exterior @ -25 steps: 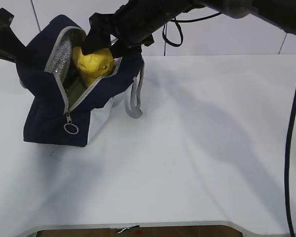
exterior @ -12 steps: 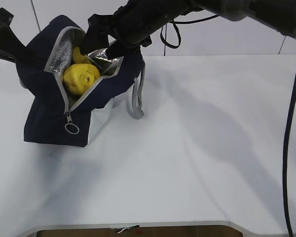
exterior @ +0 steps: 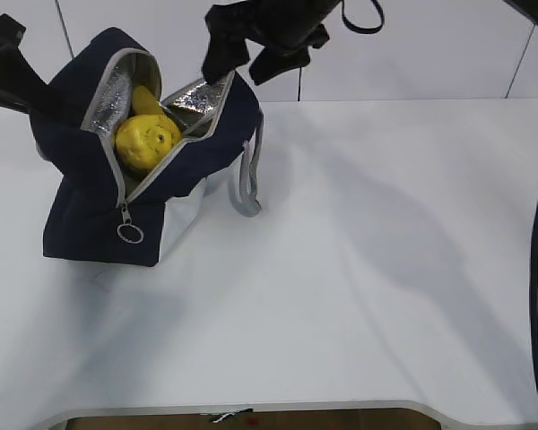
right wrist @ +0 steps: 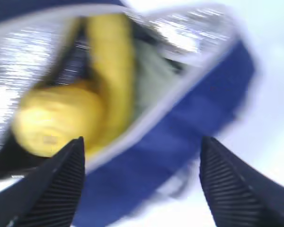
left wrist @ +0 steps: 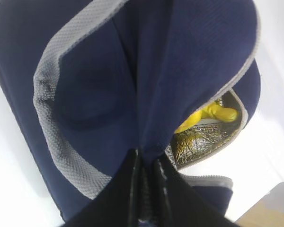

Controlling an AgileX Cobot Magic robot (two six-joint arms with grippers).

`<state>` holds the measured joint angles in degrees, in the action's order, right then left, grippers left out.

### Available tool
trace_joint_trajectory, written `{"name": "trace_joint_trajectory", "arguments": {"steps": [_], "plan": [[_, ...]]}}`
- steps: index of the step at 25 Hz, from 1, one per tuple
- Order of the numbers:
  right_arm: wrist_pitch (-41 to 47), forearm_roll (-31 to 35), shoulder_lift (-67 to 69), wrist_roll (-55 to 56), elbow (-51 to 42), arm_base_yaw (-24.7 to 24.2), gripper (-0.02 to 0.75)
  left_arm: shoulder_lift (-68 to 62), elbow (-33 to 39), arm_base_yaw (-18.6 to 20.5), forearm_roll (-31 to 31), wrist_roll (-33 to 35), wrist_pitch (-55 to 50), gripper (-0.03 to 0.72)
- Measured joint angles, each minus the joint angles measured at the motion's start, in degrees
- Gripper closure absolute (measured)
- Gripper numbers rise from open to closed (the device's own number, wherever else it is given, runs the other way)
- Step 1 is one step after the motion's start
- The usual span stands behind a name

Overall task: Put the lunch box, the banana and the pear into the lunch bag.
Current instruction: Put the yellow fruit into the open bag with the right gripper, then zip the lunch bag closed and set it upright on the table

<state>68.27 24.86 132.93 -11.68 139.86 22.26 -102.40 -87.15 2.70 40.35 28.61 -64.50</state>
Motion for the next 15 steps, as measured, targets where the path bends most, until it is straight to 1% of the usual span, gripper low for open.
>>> {"name": "trace_joint_trajectory", "arguments": {"steps": [2,4,9,15], "plan": [[1.4,-4.8,0.0,3.2,0.2,-0.3,0.141,0.0,0.0,0.0,0.0,0.0,-0.1,0.668],[2.4,-7.9,0.0,5.8,0.2,-0.3,0.141,0.0,0.0,0.0,0.0,0.0,-0.2,0.668],[2.0,-8.8,0.2,7.6,-0.2,-0.3,0.142,0.0,0.0,0.0,0.0,0.0,-0.2,0.668],[0.6,-8.8,3.9,8.1,-1.4,-0.3,0.142,0.0,0.0,0.0,0.0,0.0,-0.4,0.668]]}}
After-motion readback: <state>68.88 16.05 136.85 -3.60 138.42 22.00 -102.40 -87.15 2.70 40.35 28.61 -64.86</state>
